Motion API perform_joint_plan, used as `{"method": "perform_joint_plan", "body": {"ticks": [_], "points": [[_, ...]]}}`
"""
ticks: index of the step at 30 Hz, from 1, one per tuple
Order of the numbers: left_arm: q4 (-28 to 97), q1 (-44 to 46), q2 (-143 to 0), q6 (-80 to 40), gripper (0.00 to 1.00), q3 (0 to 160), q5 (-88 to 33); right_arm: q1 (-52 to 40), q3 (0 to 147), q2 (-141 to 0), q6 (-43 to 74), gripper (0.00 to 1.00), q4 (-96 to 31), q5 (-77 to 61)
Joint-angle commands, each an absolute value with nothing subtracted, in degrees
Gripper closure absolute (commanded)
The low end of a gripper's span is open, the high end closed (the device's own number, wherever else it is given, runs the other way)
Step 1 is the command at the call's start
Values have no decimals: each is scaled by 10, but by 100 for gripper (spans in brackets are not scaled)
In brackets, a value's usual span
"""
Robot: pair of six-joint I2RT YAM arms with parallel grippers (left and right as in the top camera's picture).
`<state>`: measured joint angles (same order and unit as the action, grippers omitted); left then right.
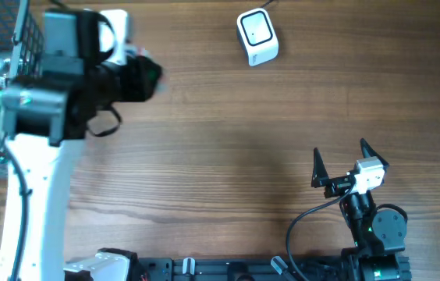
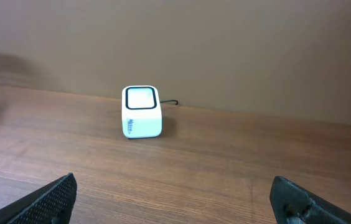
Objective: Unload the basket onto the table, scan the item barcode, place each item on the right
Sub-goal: 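Grasp the Kleenex pack with the left gripper and lift it out, then carry the Kleenex pack to the white scanner with the left gripper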
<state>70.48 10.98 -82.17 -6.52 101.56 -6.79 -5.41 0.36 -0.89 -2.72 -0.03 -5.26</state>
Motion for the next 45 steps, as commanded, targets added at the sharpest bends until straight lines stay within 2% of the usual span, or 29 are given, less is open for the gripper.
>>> {"method": "perform_joint_plan", "body": {"ticks": [1,15,24,29,38,45], "points": [[689,175,-848,-110,59,968,-59,-52,3,-4,-30,0,1,-45],[499,355,-947,-220,59,825,-37,-53,3,-4,-30,0,1,-45],[447,428,-1023,-262,58,816,-7,-52,3,-4,-30,0,1,-45],[430,449,-1048,-304,58,816,36,-52,3,-4,-30,0,1,-45],[410,453,-1075,-327,57,816,35,-52,3,-4,-30,0,1,-45],[398,463,-1107,-326,51,816,36,-52,3,-4,-30,0,1,-45]]}}
